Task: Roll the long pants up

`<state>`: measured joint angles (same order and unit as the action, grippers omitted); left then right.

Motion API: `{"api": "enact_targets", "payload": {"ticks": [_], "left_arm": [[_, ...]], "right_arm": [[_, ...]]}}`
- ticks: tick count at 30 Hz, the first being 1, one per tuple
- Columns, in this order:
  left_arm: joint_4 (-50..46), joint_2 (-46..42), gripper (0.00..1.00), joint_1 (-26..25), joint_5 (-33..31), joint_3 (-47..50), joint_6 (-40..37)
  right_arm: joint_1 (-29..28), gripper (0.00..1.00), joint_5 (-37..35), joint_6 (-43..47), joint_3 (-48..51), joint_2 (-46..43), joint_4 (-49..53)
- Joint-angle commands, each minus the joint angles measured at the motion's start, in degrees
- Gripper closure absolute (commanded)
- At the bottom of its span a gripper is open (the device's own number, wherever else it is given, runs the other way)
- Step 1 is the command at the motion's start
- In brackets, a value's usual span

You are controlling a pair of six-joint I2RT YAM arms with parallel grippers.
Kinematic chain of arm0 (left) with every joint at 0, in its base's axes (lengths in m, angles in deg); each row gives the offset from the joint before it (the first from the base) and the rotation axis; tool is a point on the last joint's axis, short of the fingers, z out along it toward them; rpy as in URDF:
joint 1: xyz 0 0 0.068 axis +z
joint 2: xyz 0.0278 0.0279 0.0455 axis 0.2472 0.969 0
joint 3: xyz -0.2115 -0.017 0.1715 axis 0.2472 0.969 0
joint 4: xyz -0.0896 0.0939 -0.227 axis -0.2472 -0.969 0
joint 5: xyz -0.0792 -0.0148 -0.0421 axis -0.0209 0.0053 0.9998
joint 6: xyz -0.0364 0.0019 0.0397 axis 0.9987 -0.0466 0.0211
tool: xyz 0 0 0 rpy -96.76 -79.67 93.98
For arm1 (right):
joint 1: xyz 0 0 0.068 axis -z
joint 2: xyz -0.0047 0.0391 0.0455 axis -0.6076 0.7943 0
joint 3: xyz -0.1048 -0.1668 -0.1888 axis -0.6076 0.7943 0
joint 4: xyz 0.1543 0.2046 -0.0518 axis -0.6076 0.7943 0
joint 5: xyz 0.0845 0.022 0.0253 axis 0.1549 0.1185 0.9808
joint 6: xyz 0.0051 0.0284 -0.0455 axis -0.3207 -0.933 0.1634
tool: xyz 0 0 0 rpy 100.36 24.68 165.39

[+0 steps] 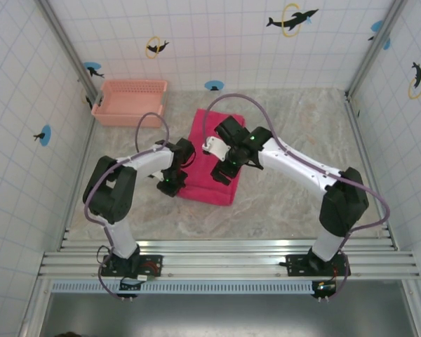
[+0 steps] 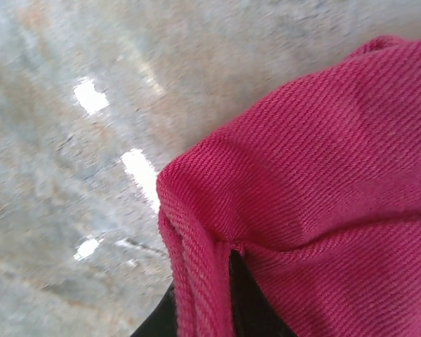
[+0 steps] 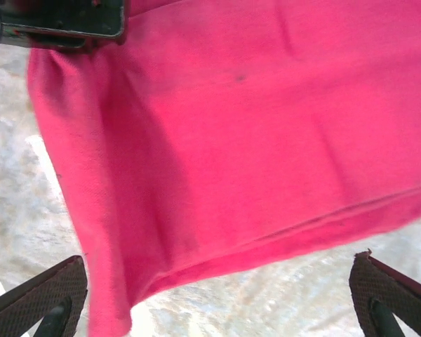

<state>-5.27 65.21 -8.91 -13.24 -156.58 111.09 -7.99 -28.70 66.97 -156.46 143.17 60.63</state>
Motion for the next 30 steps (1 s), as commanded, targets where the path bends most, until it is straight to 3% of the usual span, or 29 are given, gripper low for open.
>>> {"api": "enact_targets", "payload": {"ticks": [1, 5, 7, 13, 21, 30], "left_arm": [[-14.1, 6.5, 1.0, 0.2, 4.8, -4.4, 0.6], [-20.0, 11.5, 1.0, 0.7, 5.2, -10.1, 0.5], [-18.2, 10.7, 1.0, 1.3, 6.0, -7.6, 2.4], [-18.6, 9.7, 1.0, 3.7, 3.6, -6.2, 2.3], [-21.0, 11.5, 1.0, 4.3, 1.3, -9.9, 0.8], [-21.8, 13.9, 1.0, 4.6, 0.2, -14.0, 0.1]], "right_arm": [[-5.4, 0.01, -14.3, 1.3, 6.2, -3.5, -2.9], [-16.8, 0.01, -39.6, 3.4, 15.4, -5.4, -12.8], [-21.0, 0.01, -45.7, 3.1, 19.8, -5.8, -18.6], [-25.7, 0.01, -51.5, -1.8, 20.7, 0.7, -20.4], [-30.4, 0.01, -53.0, -3.7, 17.3, 9.0, -20.7], [-33.2, 0.01, -48.2, -10.4, 19.1, 11.2, -18.3]]}}
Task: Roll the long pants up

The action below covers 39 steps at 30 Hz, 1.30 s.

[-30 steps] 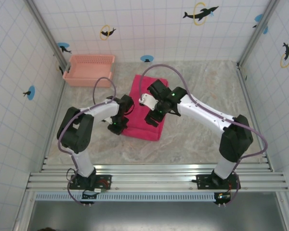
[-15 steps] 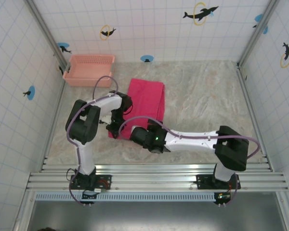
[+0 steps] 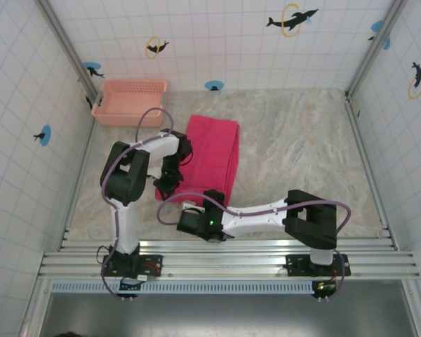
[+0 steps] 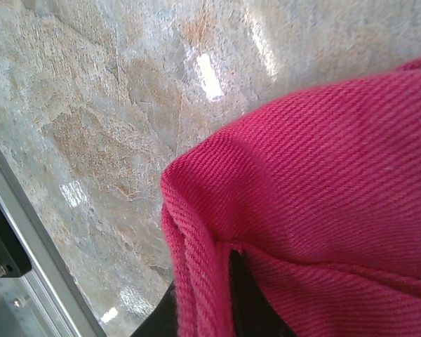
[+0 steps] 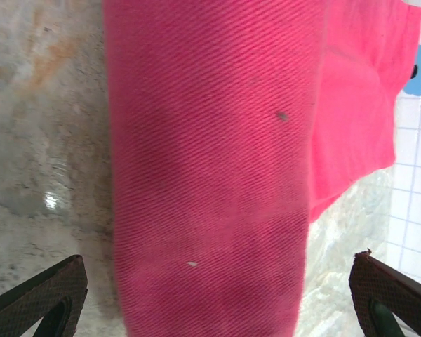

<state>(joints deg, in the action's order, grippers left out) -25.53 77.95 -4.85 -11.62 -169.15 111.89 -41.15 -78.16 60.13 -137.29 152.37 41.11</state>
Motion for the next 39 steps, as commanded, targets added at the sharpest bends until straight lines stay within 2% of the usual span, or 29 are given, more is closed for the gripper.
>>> {"api": "enact_targets", "payload": {"ticks": [1, 18, 24, 26, 30, 34, 37, 39], "left_arm": [[-1.5, 1.3, 1.0, 0.5, -1.4, -1.7, -0.7], [-2.1, 0.3, 1.0, 0.8, -3.1, -0.9, -1.9], [-2.3, -0.7, 1.0, 1.4, -3.7, 0.2, -2.2], [-2.2, -0.9, 1.0, 1.5, -3.8, 0.3, -2.2], [-2.0, -1.0, 1.0, 1.6, -3.5, 0.3, -1.8], [-1.5, -0.9, 1.0, 1.7, -3.1, 0.3, -1.6], [-1.7, -0.6, 1.0, 1.7, -3.3, -0.1, -1.6], [-2.1, -0.4, 1.0, 1.9, -3.6, -0.7, -1.9]], "right_arm": [[-0.2, 0.01, 1.6, -3.6, -0.1, 2.9, 1.1], [3.8, 0.01, -1.6, -1.5, -1.3, 10.0, -4.5], [4.6, 0.01, 2.7, -2.0, -1.0, 11.4, -4.9], [4.5, 0.09, 4.4, -3.2, -1.2, 11.7, -3.9], [3.8, 0.45, 6.6, -4.2, -0.7, 12.6, -3.3], [2.2, 0.46, 4.1, -3.9, 0.0, 14.9, -4.4], [1.2, 0.62, 1.6, -3.7, -0.5, 17.5, -5.1], [0.4, 0.65, -0.4, -3.5, -0.6, 19.0, -5.8]]}}
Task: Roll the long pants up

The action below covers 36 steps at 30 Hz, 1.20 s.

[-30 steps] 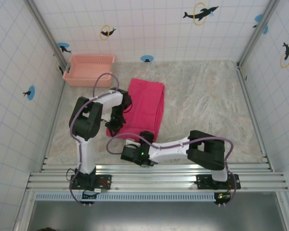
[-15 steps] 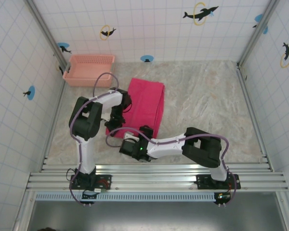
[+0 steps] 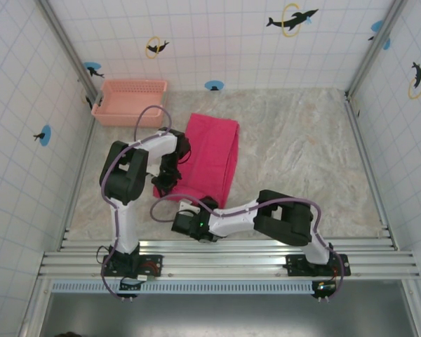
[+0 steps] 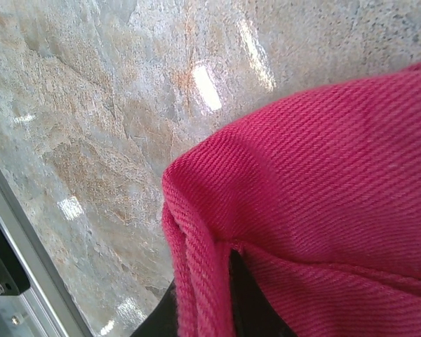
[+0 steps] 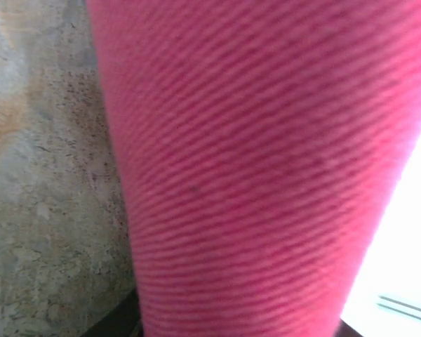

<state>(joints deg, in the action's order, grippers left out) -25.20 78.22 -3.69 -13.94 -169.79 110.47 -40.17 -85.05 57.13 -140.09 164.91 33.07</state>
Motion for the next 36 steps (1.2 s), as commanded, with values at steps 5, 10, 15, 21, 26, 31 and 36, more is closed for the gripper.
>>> {"api": "enact_targets", "payload": {"ticks": [5, 10, 15, 21, 26, 31, 36], "left_arm": [[-3.2, -0.7, 1.0, 1.3, -1.7, -0.9, -0.8], [-3.6, -1.0, 1.0, 1.7, -2.1, -1.1, -1.1], [-3.6, -2.4, 1.0, 1.8, -3.6, -0.8, -2.6], [0.4, -7.1, 0.15, 2.0, -8.1, 0.4, -9.1], [5.3, -14.5, 0.03, 2.7, -12.8, 2.3, -15.2], [15.1, -25.7, 0.03, 2.7, -15.1, 7.7, -19.6], [30.2, -39.6, 0.03, 2.5, -12.1, 21.8, -19.3]], "right_arm": [[-3.0, 0.89, 3.2, -1.0, 2.3, 9.8, 1.3], [-3.6, 0.96, 3.2, -1.7, 1.9, 11.6, 1.5], [-0.4, 1.0, 12.2, 0.1, 3.3, 7.8, 1.4], [7.1, 1.0, 27.7, 3.5, 1.2, 2.1, 6.5], [12.7, 1.0, 37.4, 5.9, -4.3, 0.7, 12.8], [16.8, 1.0, 45.6, 7.6, -8.7, 3.4, 16.8], [22.7, 1.0, 55.5, 7.7, -10.7, 5.5, 17.8]]}}
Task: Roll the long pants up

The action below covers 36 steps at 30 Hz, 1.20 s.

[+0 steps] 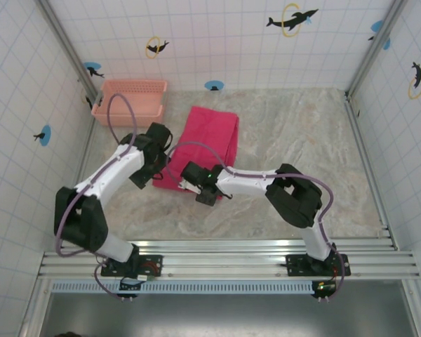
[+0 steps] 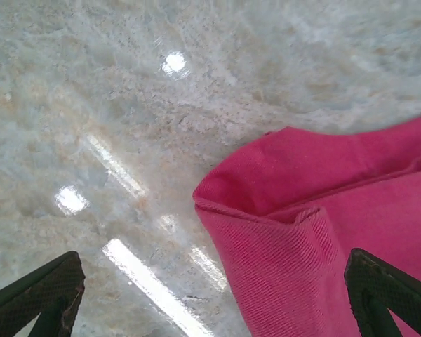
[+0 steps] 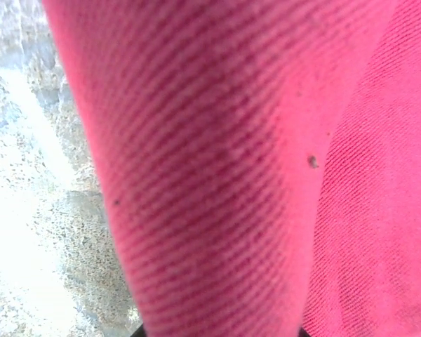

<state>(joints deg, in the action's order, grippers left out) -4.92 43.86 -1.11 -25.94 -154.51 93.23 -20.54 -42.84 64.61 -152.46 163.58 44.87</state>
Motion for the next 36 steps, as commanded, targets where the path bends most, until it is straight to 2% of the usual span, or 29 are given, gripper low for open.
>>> {"api": "enact_targets", "payload": {"ticks": [1, 4, 9, 17, 21, 24, 31, 36], "left_arm": [[15.0, -8.6, 0.03, -0.1, 1.0, 10.8, -1.8], [29.0, -16.0, 0.03, -0.1, 4.1, 22.4, -0.2], [44.6, -20.3, 0.03, -0.2, 8.2, 33.7, 2.6], [69.7, -18.3, 0.03, 0.0, 7.4, 47.8, 10.0], [80.2, -14.7, 0.03, -0.3, 7.1, 50.3, 9.9], [84.1, -13.1, 0.03, -0.8, 6.8, 50.0, 8.8], [85.8, -12.4, 0.03, -0.8, 5.4, 50.6, 7.3], [93.7, -5.2, 0.04, -0.8, 4.4, 52.7, 7.4]], "right_arm": [[4.2, 1.0, 15.3, 0.4, 1.0, 7.6, 6.6], [6.7, 1.0, 18.1, 0.8, -0.5, 9.3, 7.7], [7.9, 1.0, 19.4, 1.3, -1.4, 10.4, 8.5], [7.3, 1.0, 19.1, 1.5, -0.9, 11.0, 8.7], [6.7, 1.0, 18.6, 1.5, -0.9, 11.3, 9.2], [6.5, 1.0, 18.6, 1.4, -1.2, 11.7, 9.3], [6.2, 1.0, 18.7, 1.4, -2.3, 13.0, 10.2], [5.6, 1.0, 18.5, 1.8, -3.0, 13.3, 11.1]]}}
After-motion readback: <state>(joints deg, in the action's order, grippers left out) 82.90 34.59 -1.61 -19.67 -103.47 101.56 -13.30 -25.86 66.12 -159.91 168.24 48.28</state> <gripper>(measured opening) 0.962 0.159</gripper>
